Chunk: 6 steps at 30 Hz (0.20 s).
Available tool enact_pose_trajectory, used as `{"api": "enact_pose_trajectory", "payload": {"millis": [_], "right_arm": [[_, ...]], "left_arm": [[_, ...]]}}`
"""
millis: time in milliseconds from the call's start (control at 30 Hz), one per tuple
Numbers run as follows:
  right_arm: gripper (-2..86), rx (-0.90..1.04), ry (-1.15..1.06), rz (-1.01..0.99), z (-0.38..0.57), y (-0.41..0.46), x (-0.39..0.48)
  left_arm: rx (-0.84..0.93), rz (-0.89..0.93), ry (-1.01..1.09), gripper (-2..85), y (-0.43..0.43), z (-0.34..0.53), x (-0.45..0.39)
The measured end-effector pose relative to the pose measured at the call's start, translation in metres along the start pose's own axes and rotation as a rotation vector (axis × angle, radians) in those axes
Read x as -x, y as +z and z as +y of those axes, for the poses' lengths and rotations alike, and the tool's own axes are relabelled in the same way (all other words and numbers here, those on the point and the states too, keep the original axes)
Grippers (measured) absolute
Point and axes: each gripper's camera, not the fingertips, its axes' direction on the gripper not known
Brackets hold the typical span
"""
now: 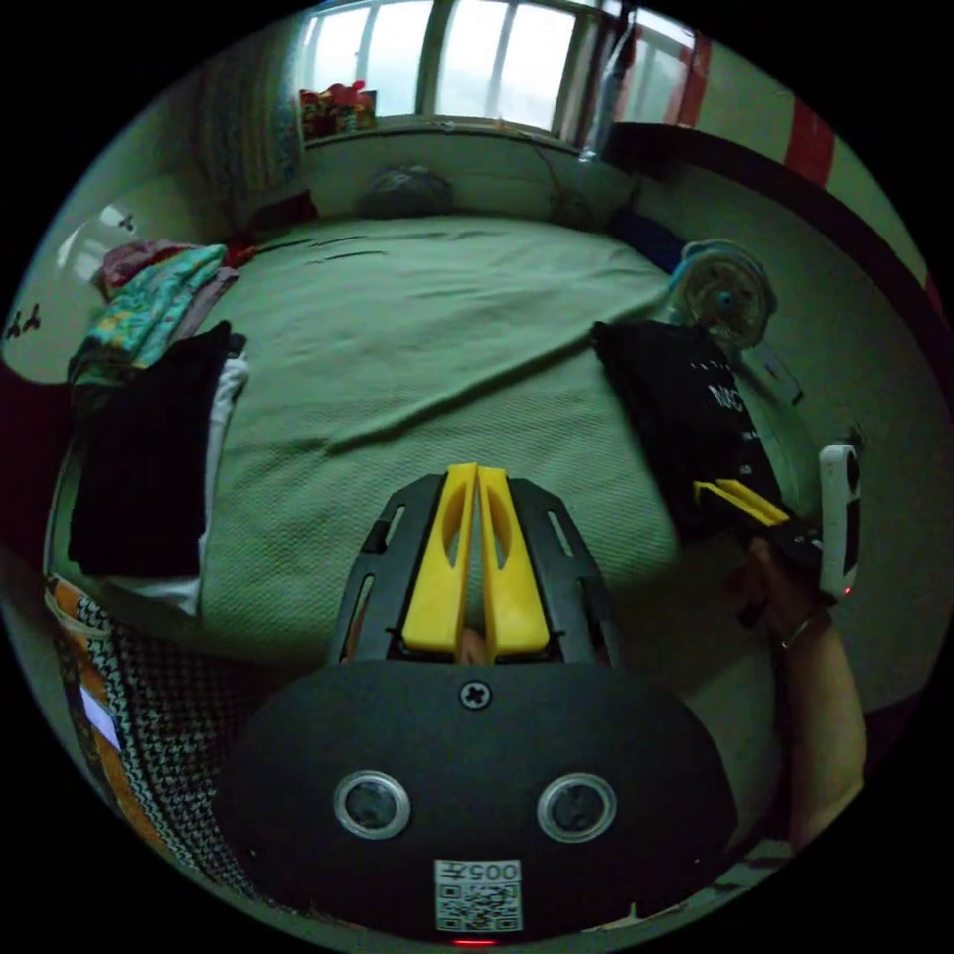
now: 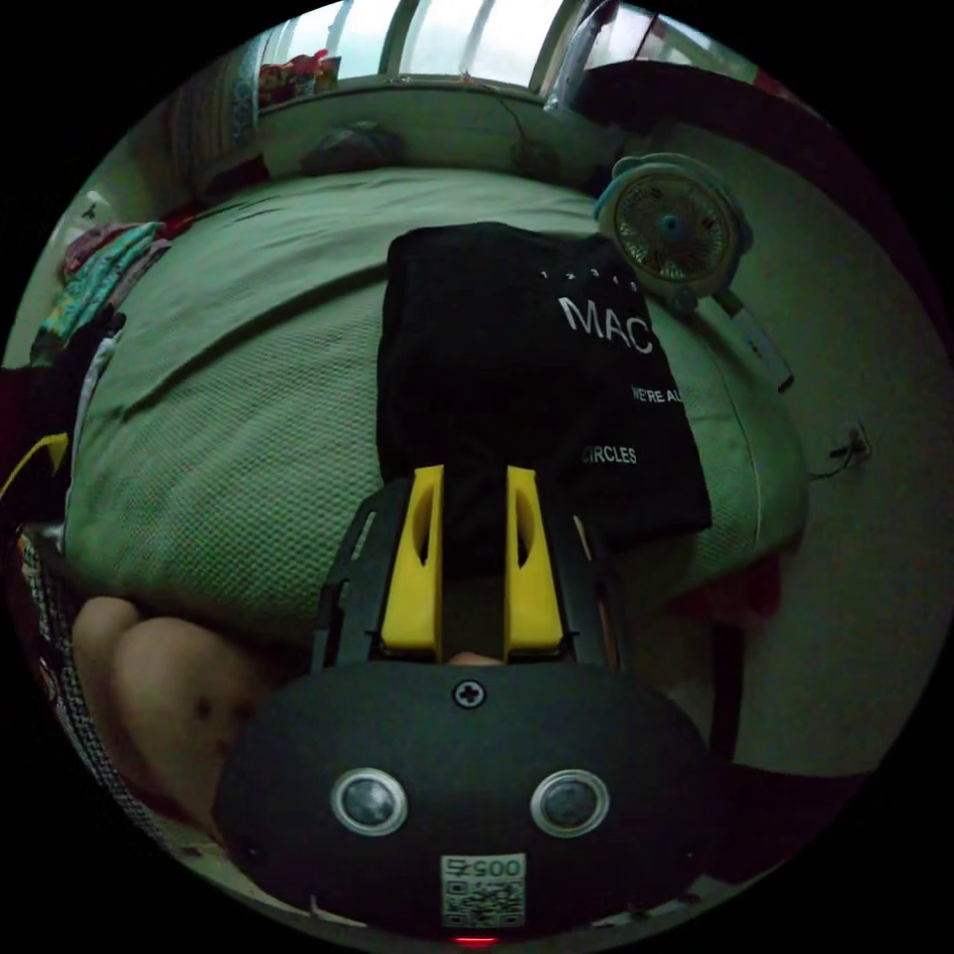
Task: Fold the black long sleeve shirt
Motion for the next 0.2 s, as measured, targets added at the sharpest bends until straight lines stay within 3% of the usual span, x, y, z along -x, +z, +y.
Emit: {"api": "enact_pose_trajectory", "payload": {"millis": [100, 200], "right_arm": [[6.1, -0.035, 0.031, -0.063, 0.005, -0.021, 0.026], [6.8, -0.078, -0.038, -0.27, 0.01, -0.036, 0.079]], "left_arm": [[-0.007, -0.092, -0.02, -0.6, -0.01, -0.01, 0.067], [0.006, -0.194, -0.08, -0.5, -0.017, -0.021, 0.143]]}}
